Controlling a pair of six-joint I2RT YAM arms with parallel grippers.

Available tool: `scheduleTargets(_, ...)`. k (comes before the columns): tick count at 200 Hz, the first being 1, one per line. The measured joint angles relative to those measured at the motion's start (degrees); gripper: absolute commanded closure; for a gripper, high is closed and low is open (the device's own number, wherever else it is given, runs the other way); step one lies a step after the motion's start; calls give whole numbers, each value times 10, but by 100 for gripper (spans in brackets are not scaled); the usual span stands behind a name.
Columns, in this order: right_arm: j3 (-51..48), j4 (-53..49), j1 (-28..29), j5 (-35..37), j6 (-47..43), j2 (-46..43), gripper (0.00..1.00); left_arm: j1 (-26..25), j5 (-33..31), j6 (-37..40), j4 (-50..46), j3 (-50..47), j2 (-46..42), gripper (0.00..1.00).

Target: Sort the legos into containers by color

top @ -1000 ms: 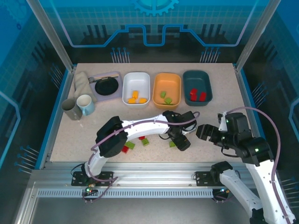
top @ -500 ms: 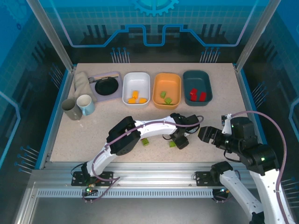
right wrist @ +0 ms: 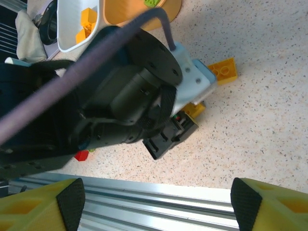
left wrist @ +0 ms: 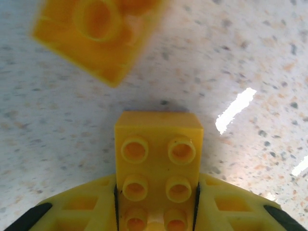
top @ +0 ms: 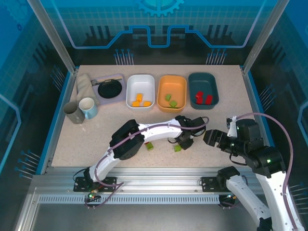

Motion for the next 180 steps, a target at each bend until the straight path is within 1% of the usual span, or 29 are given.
scheduleTargets(24, 8, 12, 0, -9, -26, 34, 22, 47, 1, -39, 8, -14, -56, 67)
scheduleTargets(46, 20, 42, 12, -9, -46, 77, 22, 123, 12, -80, 21, -28, -138, 66)
scheduleTargets(67, 33, 82, 62, 2, -58, 134, 22, 216, 31, -120, 38, -33, -197, 66)
scheduleTargets(85, 58, 120, 120, 20, -64, 205, 21, 294, 52, -149, 49, -34, -208, 66)
scheduleTargets(104, 96, 165, 164, 30, -69, 292, 20, 359, 81, -174, 56, -34, -186, 67)
scheduleTargets(129, 130, 239, 179, 33, -71, 380, 20, 408, 115, -198, 62, -20, -122, 68)
scheduleTargets(160, 157, 319, 161, 19, -60, 451, 19, 423, 139, -202, 50, 47, -21, 69)
scheduleTargets(180, 166, 375, 139, 1, -43, 487, 19, 423, 144, -202, 37, 88, 19, 69)
